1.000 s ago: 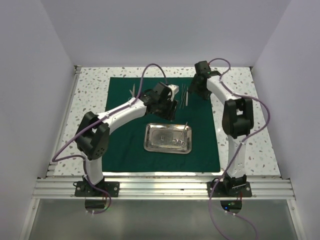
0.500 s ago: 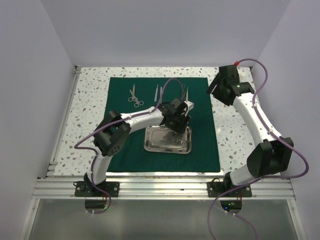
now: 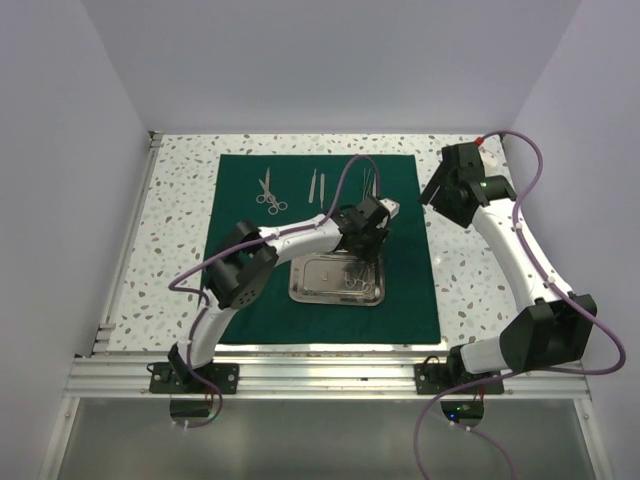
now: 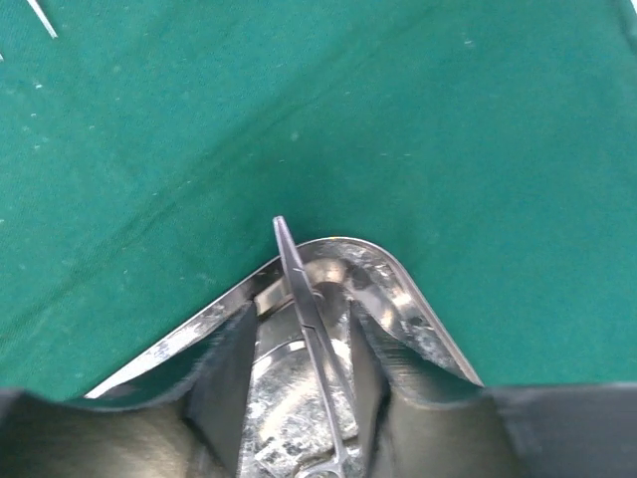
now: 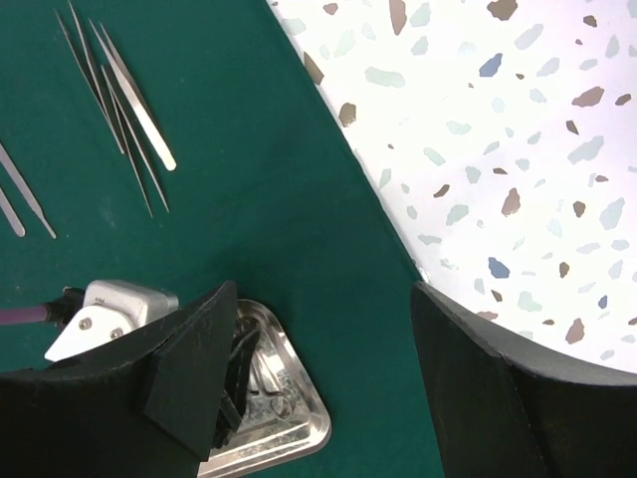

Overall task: Open and lay out the surgical kit
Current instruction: Pick up the medical item from the container, then place the medical item in the surgical kit.

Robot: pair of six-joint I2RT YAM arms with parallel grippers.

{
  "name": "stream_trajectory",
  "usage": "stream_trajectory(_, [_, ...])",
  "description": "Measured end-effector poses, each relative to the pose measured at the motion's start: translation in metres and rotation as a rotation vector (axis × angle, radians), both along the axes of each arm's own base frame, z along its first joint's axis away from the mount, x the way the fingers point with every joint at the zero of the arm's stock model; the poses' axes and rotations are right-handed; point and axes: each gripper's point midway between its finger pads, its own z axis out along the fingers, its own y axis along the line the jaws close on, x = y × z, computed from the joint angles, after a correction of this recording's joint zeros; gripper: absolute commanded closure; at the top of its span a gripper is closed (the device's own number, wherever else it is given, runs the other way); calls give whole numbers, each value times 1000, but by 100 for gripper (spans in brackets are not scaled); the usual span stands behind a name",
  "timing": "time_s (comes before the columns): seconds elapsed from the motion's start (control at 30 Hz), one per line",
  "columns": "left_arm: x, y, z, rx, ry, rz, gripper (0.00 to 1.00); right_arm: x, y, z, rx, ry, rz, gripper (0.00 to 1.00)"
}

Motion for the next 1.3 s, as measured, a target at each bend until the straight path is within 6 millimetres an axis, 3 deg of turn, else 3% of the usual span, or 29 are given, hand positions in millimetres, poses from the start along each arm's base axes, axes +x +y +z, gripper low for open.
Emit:
stream_trajectory(0.17, [0, 4, -4, 36, -22, 20, 70, -2, 0, 0, -1, 7, 0, 26])
stream_trajectory(0.3, [0, 4, -7, 52, -43, 29, 93, -3, 0, -1, -1, 11, -1, 27])
stream_trajectory(0.37, [0, 3, -7, 50, -48, 30, 100, -4, 0, -2, -1, 14, -1, 27])
stream_trajectory(0.8, [-13, 6, -5, 65, 13, -18, 100, -3, 1, -9, 3, 37, -1, 28])
stream_trajectory(0.97, [-40, 34, 3, 137, 117, -42, 100, 4, 6, -10, 24, 40, 2, 28])
stream_trajectory(1.07, [-52, 56, 20, 172, 157, -36, 100, 10, 8, -7, 33, 33, 0, 28])
stream_trajectory(1.13, [-50, 74, 44, 167, 158, -9, 100, 12, 9, -5, 38, 26, -1, 28])
stream_trajectory(1.2, [-39, 88, 71, 132, 133, 28, 100, 15, 10, -4, 44, 20, -3, 28])
stream_trajectory(1.3, [-5, 113, 119, 61, 64, 116, 100, 18, 14, -4, 61, 14, -1, 30])
